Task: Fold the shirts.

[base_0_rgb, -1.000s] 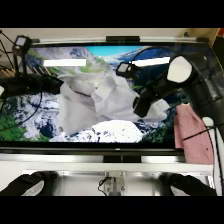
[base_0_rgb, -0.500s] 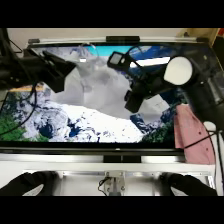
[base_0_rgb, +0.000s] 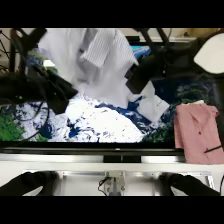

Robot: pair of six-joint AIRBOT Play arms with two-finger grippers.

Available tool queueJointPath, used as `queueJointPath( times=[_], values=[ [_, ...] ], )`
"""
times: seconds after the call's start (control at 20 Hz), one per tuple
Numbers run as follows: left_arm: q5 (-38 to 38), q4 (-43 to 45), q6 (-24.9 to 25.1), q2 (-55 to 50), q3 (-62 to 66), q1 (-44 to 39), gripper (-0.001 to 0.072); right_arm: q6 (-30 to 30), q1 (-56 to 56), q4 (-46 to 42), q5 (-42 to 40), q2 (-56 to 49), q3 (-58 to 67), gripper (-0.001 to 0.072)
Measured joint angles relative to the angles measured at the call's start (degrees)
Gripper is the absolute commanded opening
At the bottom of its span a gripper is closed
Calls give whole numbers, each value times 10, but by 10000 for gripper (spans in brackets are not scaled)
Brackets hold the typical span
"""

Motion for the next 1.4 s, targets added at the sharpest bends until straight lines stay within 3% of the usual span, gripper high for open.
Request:
queueJointPath(
  times=[0.35,0.45,0.5,0.55,0.75,1.0,1.1,1.15,1.2,1.25,1.4],
  values=[
    [128,106,-2,22,37,-9,639,8,9,18,42,0,5,59],
    [188,121,-2,21,44,-12,605,10,17,17,46,0,6,59],
    [219,127,-2,17,45,-15,512,12,22,15,48,-2,6,59],
    [246,130,-4,10,45,-18,485,15,26,14,50,-4,6,60],
    [327,139,-24,-30,45,-35,494,23,36,4,54,-19,6,59],
    [365,126,-34,-75,44,-42,476,26,40,-6,53,-33,6,59],
    [374,119,-35,-92,44,-43,389,26,40,-8,49,-34,6,59],
    [375,118,-36,-100,44,-43,386,27,40,-9,49,-35,6,59],
    [378,117,-36,-106,44,-43,259,27,40,-9,49,-35,6,60],
    [381,115,-37,-111,44,-43,59,27,40,-10,51,-35,6,60],
    [391,113,-40,-120,45,-36,52,27,40,-15,53,-36,5,68]
  ],
)
